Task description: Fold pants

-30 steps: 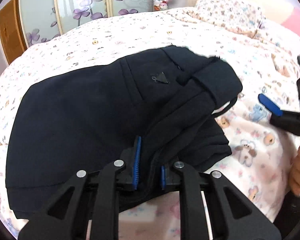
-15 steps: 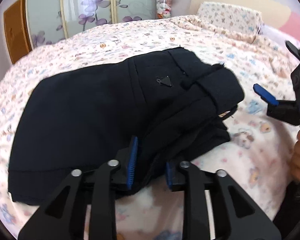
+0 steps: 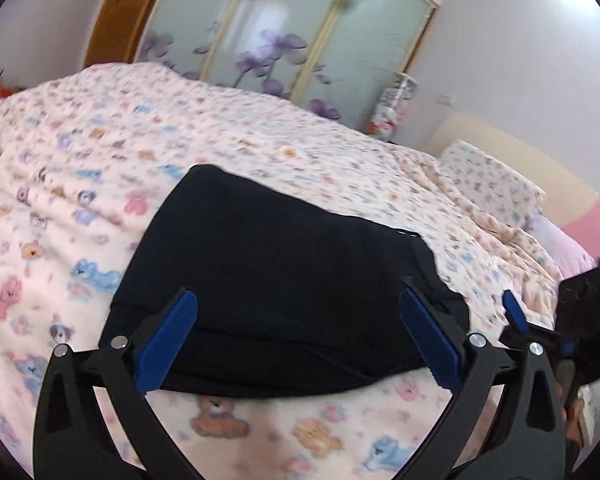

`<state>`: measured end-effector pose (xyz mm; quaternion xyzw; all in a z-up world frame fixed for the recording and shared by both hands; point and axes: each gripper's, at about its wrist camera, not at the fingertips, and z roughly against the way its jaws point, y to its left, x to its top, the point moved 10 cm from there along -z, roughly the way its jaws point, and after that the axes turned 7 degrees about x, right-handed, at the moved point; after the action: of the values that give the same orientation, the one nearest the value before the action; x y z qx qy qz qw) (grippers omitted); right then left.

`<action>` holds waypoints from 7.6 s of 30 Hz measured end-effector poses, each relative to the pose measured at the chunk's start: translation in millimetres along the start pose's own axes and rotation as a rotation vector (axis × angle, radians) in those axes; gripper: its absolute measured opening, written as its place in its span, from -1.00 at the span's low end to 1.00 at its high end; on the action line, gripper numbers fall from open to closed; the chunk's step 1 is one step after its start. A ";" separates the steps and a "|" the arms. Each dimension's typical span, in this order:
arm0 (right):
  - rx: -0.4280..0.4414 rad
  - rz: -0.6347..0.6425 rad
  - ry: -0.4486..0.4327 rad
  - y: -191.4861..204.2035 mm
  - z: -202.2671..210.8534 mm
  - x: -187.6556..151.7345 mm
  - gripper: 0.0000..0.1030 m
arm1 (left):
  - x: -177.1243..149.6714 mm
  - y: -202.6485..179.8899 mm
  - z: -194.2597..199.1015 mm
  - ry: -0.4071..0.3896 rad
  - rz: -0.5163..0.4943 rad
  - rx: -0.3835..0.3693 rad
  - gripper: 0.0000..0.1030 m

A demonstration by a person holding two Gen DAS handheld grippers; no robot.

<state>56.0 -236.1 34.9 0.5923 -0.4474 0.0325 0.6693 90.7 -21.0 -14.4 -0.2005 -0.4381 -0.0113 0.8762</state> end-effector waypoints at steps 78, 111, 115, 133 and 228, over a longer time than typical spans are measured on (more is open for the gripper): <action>-0.594 -0.280 0.342 -177.5 0.8 13.3 0.73 | -33.9 34.4 -65.8 0.122 -0.146 0.180 0.97; -0.226 -0.297 0.227 -133.3 -21.9 26.8 -0.26 | 65.4 109.6 -40.2 0.198 0.182 -0.031 0.96; -0.242 -0.275 0.231 -128.6 -26.2 26.4 -0.26 | 71.8 122.8 -63.3 0.286 0.129 0.030 0.96; -0.278 -0.317 0.235 -145.7 -16.7 21.7 -0.26 | 31.8 119.1 -123.0 0.620 0.240 -0.147 0.64; -0.977 0.484 0.067 -40.6 15.8 -51.0 0.97 | -52.5 40.4 -12.6 0.048 -0.164 0.271 0.97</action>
<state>39.9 -236.3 -30.2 0.0913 -0.5121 -0.0071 0.8540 75.9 3.4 -75.5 -0.0437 -0.4295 -0.0285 0.9016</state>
